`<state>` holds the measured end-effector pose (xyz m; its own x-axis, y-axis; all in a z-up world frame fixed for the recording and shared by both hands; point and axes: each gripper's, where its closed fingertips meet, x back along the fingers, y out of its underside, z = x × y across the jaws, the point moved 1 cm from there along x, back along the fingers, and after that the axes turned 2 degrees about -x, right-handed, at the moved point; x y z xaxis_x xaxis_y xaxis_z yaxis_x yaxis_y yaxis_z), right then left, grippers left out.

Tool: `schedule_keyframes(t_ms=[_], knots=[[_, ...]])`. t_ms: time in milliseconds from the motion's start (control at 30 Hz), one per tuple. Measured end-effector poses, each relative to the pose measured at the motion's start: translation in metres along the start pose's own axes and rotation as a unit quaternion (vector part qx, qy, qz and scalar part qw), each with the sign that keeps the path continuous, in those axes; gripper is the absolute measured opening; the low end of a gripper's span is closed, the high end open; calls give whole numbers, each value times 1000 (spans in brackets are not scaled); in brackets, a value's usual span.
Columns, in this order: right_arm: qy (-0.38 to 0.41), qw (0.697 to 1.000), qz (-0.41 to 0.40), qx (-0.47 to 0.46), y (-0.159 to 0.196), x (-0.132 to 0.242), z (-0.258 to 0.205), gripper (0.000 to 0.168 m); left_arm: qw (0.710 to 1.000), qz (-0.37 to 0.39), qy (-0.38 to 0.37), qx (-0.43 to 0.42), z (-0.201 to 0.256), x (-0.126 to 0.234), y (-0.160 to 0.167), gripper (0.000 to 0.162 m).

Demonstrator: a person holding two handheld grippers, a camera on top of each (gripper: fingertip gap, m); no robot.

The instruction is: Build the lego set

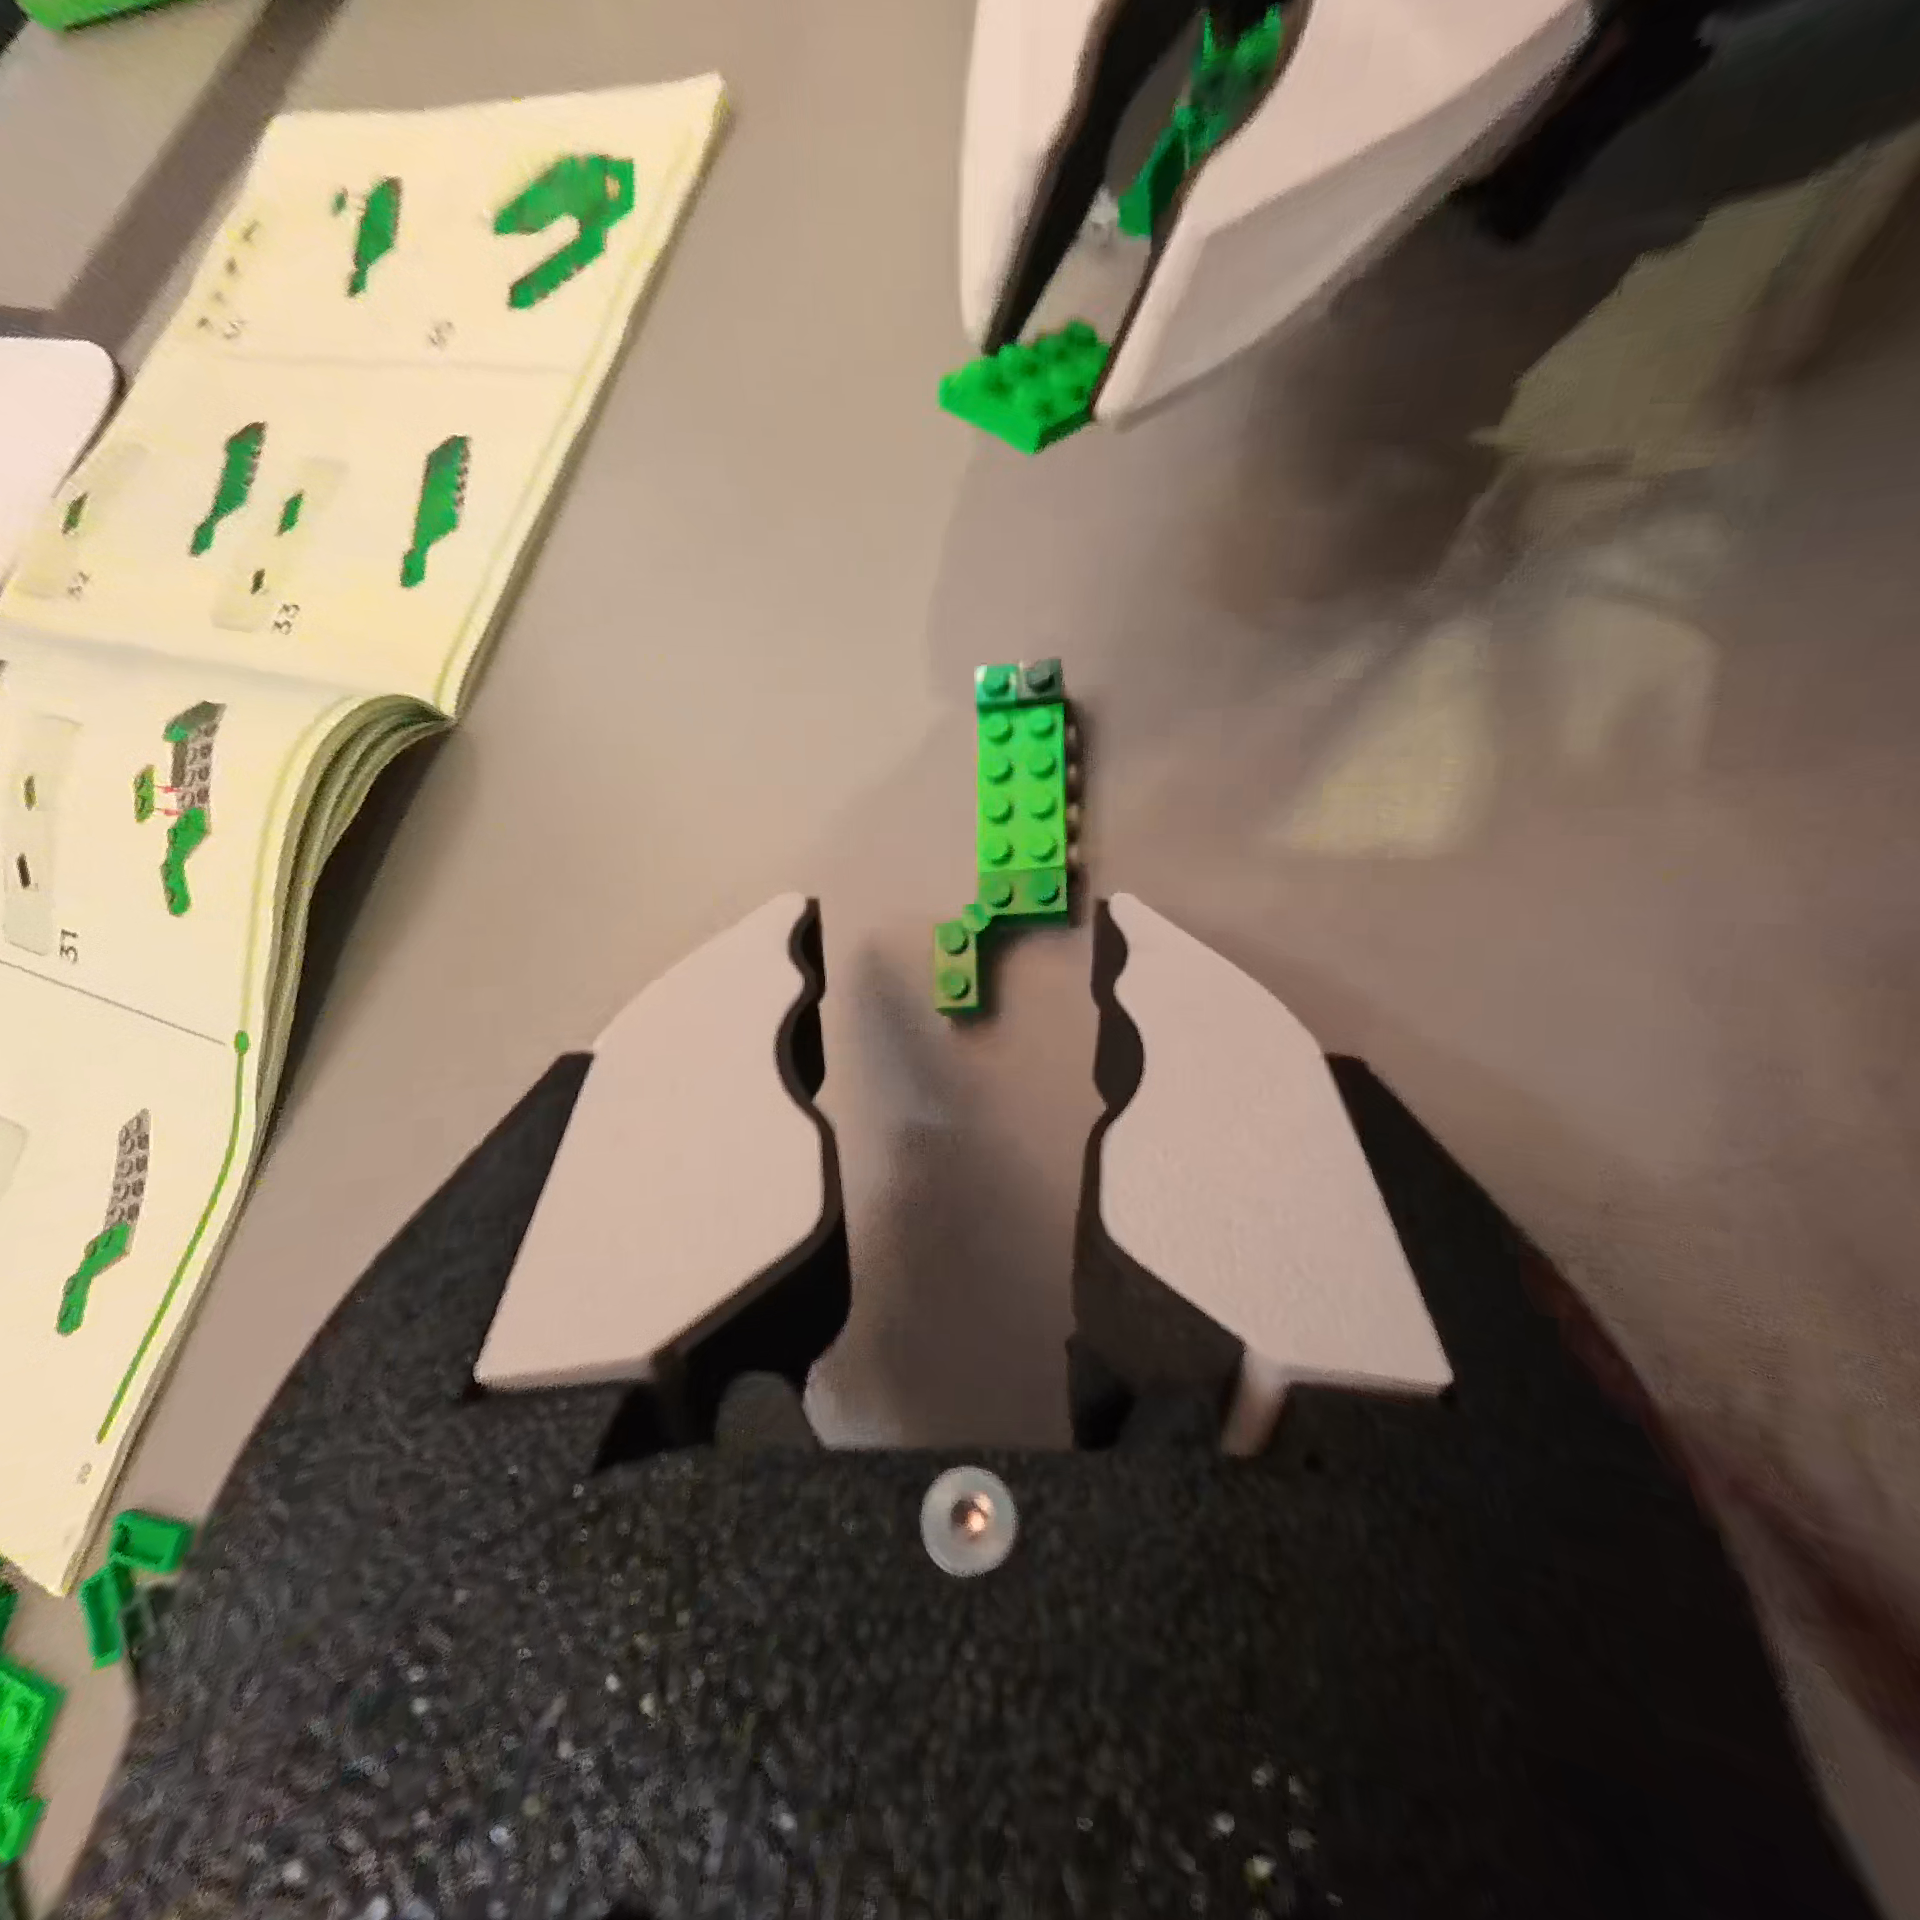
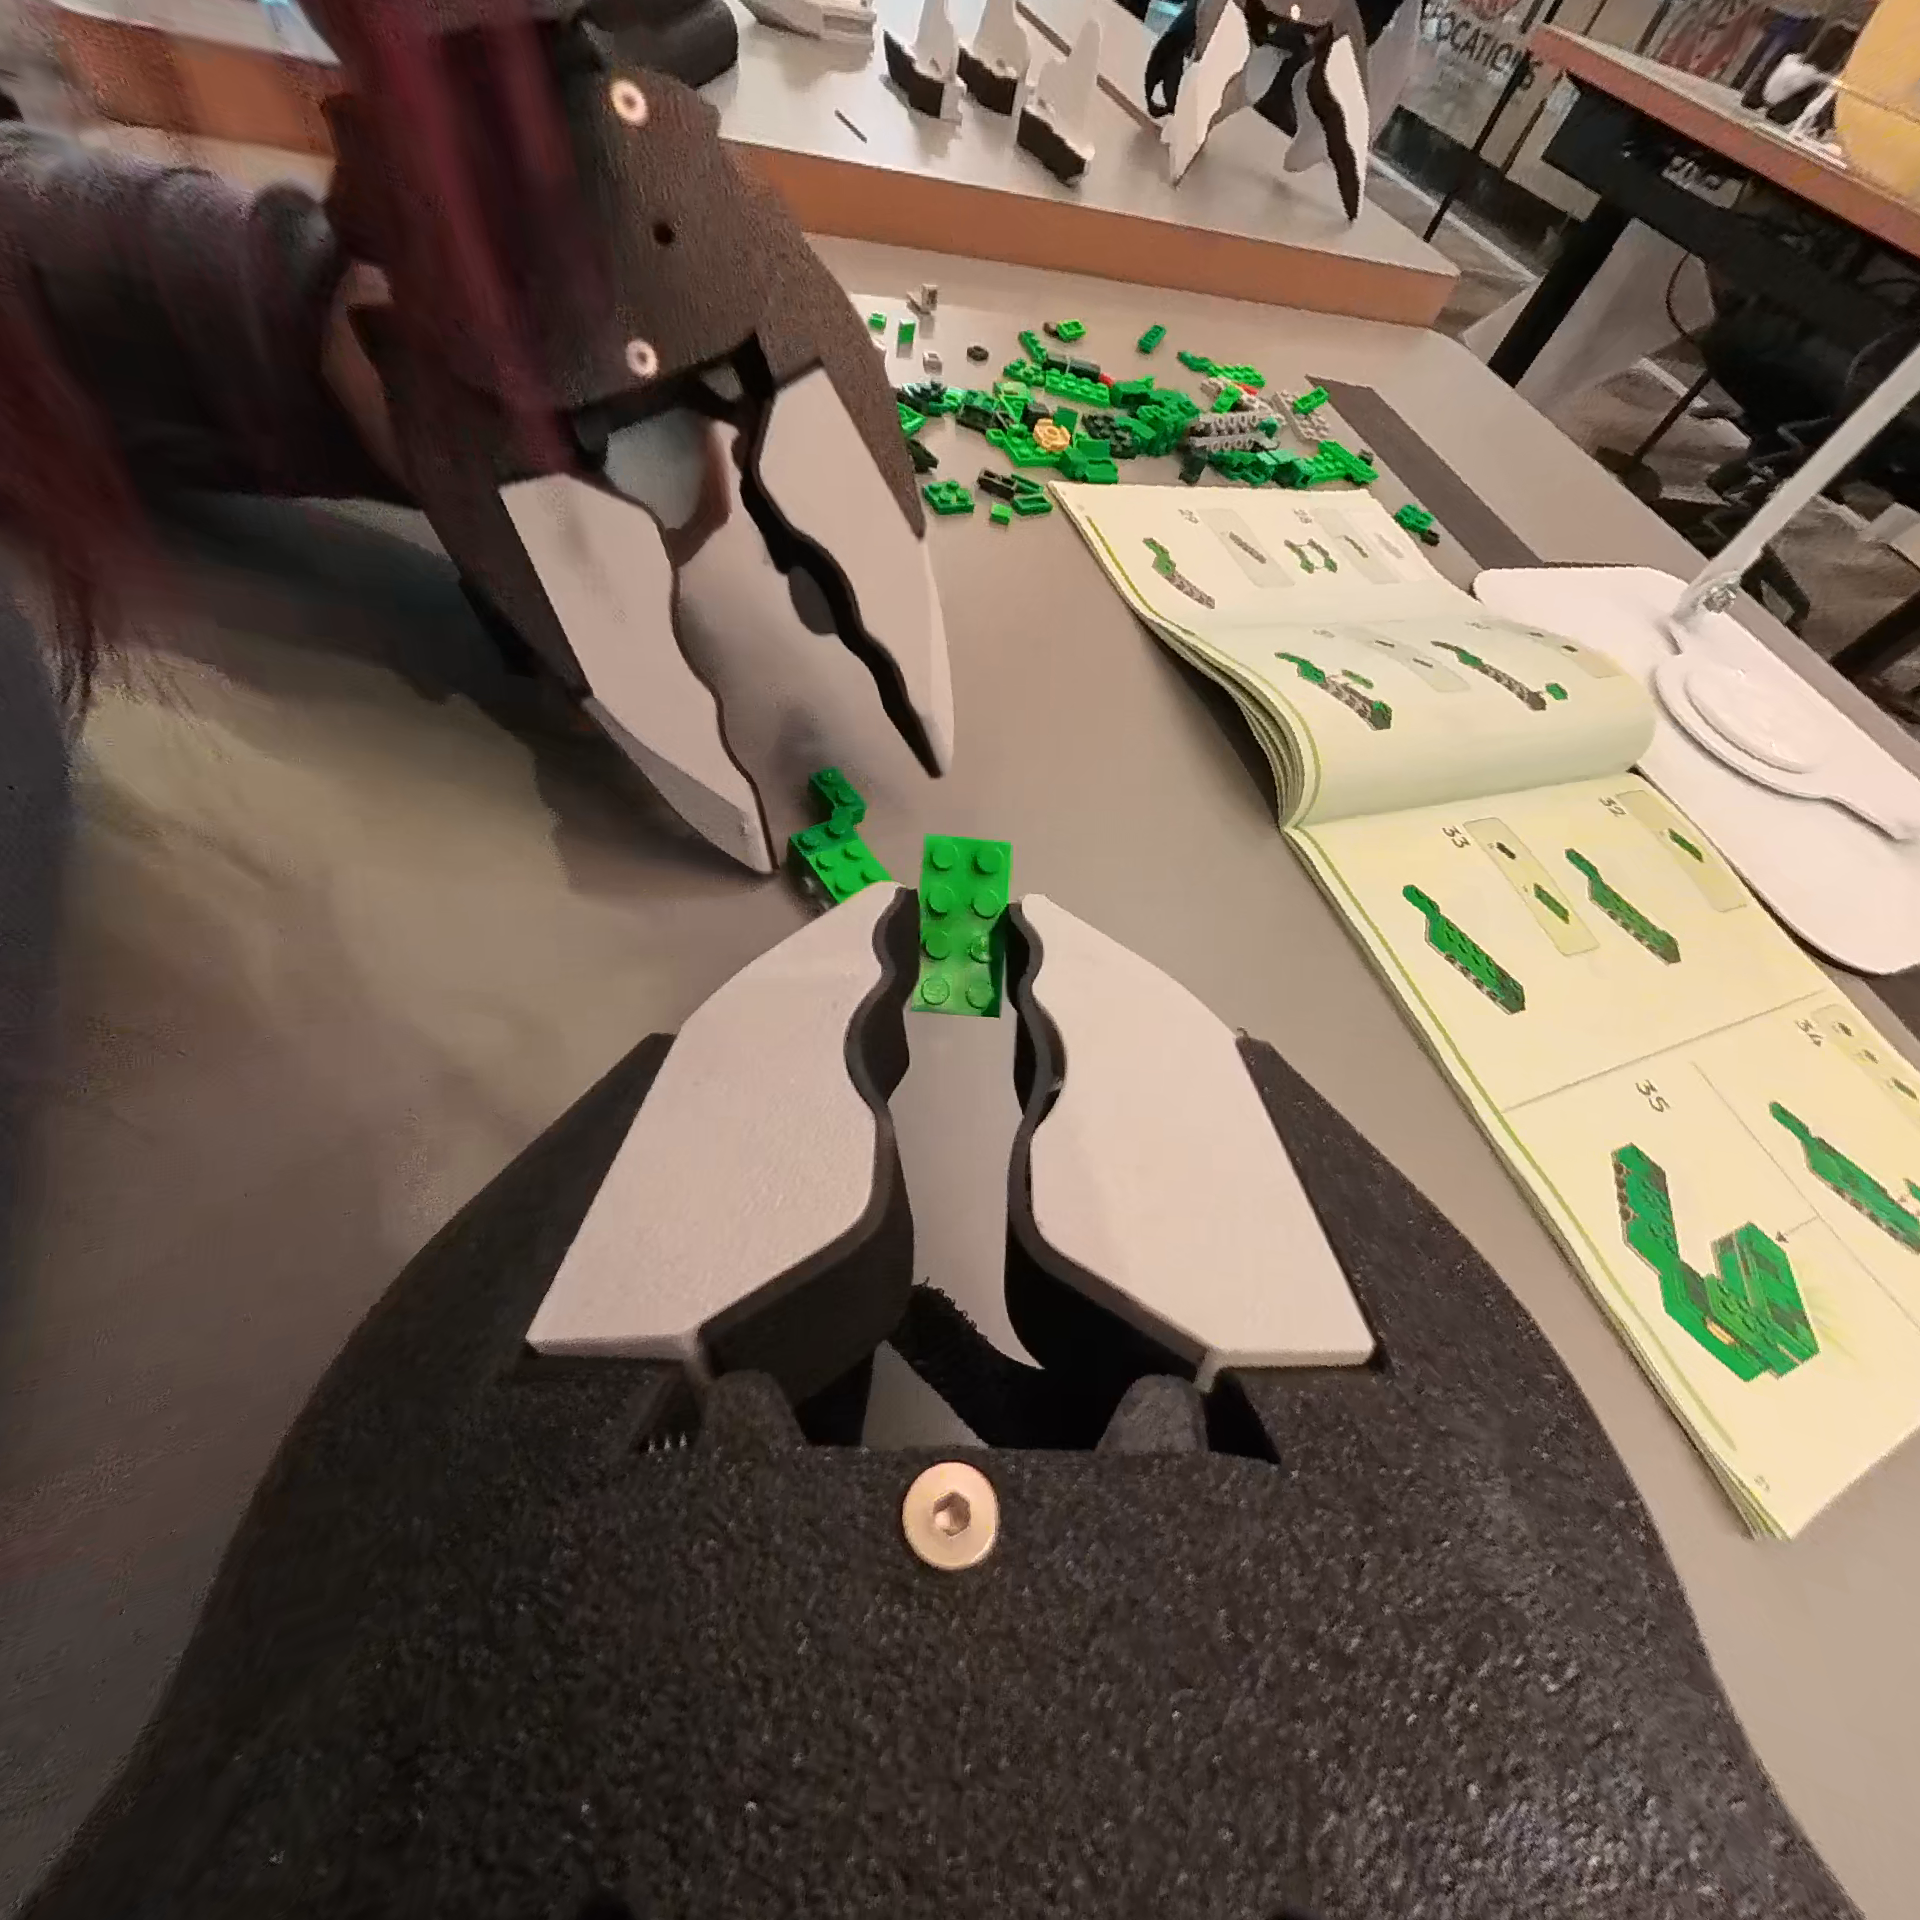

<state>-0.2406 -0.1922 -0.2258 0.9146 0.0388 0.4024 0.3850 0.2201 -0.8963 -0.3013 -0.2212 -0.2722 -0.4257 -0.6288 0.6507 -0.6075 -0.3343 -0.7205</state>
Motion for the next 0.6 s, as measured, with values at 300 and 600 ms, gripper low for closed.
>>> schedule_keyframes(t_ms=[300,600], knots=[[-60,995,-36,64,0,-5,-17,15,997,-29,66,-4,8,-2,-1,38],[-194,959,-127,162,-1,-27,-15,15,993,-50,109,5,12,-8,-5,25]])
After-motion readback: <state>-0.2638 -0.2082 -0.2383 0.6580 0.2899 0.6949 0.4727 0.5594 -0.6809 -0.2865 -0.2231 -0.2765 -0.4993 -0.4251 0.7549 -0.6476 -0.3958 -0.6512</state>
